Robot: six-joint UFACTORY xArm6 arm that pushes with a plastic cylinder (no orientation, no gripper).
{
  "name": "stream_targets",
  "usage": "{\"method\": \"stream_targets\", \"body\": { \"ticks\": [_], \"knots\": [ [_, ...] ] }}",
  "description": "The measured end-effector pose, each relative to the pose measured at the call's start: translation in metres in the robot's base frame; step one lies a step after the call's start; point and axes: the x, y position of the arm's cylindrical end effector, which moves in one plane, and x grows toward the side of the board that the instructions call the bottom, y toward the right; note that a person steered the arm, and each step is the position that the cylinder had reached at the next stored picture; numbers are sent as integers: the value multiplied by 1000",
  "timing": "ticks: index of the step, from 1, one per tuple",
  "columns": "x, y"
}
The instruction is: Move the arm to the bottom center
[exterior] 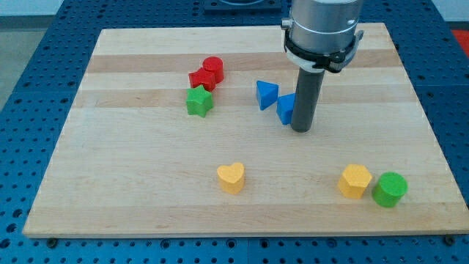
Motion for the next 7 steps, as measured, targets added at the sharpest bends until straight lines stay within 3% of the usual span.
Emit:
{"method": "stream_targets", "body": {
  "ticks": [2, 4, 5, 7],
  "knots": [
    [27, 14],
    [26, -110],
    [59, -103],
    [82, -7]
  ]
}}
